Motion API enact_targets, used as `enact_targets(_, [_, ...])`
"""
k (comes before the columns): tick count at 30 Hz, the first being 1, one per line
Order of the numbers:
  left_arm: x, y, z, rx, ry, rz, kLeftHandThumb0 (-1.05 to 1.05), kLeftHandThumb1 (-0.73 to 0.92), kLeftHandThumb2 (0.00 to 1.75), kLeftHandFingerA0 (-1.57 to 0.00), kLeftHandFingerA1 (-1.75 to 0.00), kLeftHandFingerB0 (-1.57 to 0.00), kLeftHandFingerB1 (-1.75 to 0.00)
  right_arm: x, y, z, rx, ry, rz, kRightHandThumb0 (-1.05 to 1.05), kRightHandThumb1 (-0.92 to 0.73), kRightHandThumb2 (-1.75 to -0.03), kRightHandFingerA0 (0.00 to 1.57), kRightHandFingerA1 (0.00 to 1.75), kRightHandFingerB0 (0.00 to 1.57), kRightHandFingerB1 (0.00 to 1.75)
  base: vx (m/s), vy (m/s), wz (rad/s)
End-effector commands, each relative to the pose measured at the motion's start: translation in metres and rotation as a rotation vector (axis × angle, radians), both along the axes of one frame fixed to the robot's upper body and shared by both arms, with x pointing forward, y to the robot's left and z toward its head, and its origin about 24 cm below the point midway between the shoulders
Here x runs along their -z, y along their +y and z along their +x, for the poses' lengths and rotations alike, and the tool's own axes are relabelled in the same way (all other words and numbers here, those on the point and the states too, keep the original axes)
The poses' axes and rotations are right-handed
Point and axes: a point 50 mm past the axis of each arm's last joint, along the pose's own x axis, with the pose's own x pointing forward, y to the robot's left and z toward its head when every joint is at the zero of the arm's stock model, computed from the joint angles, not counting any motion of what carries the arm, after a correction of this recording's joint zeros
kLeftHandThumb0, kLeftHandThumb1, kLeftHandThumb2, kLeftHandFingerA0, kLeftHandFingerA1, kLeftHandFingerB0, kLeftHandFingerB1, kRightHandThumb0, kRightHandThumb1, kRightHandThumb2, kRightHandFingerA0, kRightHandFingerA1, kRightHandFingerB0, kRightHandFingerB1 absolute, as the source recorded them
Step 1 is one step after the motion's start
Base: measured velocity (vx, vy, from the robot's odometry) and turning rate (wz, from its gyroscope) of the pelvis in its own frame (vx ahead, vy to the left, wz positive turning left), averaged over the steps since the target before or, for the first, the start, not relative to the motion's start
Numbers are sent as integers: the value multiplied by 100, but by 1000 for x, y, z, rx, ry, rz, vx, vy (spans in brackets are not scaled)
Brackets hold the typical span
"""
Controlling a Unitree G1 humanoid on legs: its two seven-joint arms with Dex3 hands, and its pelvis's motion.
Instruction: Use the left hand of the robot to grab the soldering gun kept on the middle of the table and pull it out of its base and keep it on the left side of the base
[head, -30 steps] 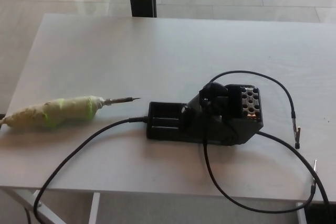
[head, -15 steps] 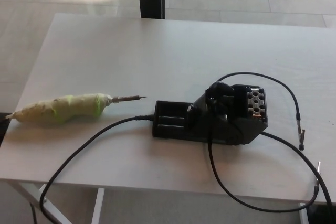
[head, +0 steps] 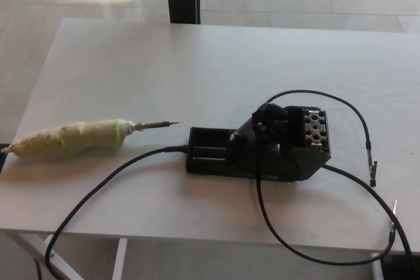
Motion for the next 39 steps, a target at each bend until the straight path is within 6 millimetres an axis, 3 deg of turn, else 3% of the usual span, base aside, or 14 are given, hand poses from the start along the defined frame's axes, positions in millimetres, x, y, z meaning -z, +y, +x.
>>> enact_targets(1, [1, -1, -4, -15, 45, -25, -67, 62, 58, -70, -88, -64, -68, -9, -10, -9, 1, 23, -24, -105, -58, -91, 62, 156, 0, 118, 0, 0, 0])
enact_targets(2, [-1, -1, -2, -26, 34, -38, -67, 63, 59, -68, -88, -61, -68, -10, -11, -10, 35, -11, 15, -105, -49, -124, 81, 132, 0, 88, 0, 0, 0])
enact_targets(6, [1, -4, -8, -31, 29, -68, -68, 62, 58, -69, -87, -60, -69, -1, -8, -24, 95, -83, 72, -105, -47, -122, 88, 139, 1, 79, 0, 0, 0])
enact_targets(9, [13, -10, -22, -21, 65, -84, -68, 62, 59, -72, -84, -61, -67, 9, -3, -35, 78, -13, 54, -105, -43, -124, 74, 132, 2, 78, 0, 0, 0])
enact_targets(10, [16, -11, -26, -18, 86, -85, -67, 62, 58, -75, -82, -61, -66, 10, -3, -38, 84, 2, 45, -105, -46, -124, 91, 140, 2, 84, 0, 0, 0])
enact_targets(11, [18, -13, -35, -9, 95, -99, -66, 61, 57, -76, -82, -56, -69, 11, -4, -45, 182, -63, 54, -65, -10, -101, 118, 136, 0, 73, 0, 0, 0])
enact_targets(12, [17, -13, -38, 5, 104, -97, -69, 61, 58, -78, -82, -56, -69, 10, -5, -48, 181, -84, 60, -105, -63, -81, 53, 165, 0, 113, 0, 0, 0])
enact_targets(13, [17, -13, -41, 6, 108, -97, -68, 63, 59, -74, -83, -54, -68, 11, -5, -51, 183, -75, 54, -105, -70, -77, 48, 166, 0, 109, 0, 0, 0])
enact_targets(14, [16, -12, -44, 6, 113, -98, -68, 63, 59, -74, -83, -54, -68, 11, -6, -56, 186, -60, 45, -105, -70, -77, 48, 166, 0, 109, 0, 0, 0])
enact_targets(15, [18, -13, -52, -56, 107, -111, -68, 61, 57, -73, -83, -57, -69, 11, -8, -65, 195, -22, 33, -105, -53, -125, 86, 138, 7, 74, 0, 0, 0])
enact_targets(27, [19, -16, -55, -41, 95, -97, -69, 65, 60, -76, -77, -59, -65, 13, -6, -66, 164, 26, 15, -105, -44, -122, 50, 120, 1, 72, 0, 0, 0])
enact_targets(35, [18, -16, -62, -28, 122, -82, -66, 66, 60, -78, -77, -64, -63, 14, -6, -66, 156, 45, 22, -105, -43, -121, 74, 134, 1, 75, 0, 0, 0])
enact_targets(36, [19, -16, -61, -42, 116, -89, -65, 64, 59, -77, -79, -63, -65, 14, -6, -66, 158, 41, 26, -105, -61, -83, 52, 154, 0, 101, 0, 0, 0])
enact_targets(39, [21, -15, -60, -62, 108, -99, -65, 64, 59, -77, -79, -63, -65, 14, -6, -65, 162, 36, 34, -105, -61, -83, 52, 154, 0, 101, 0, 0, 0])
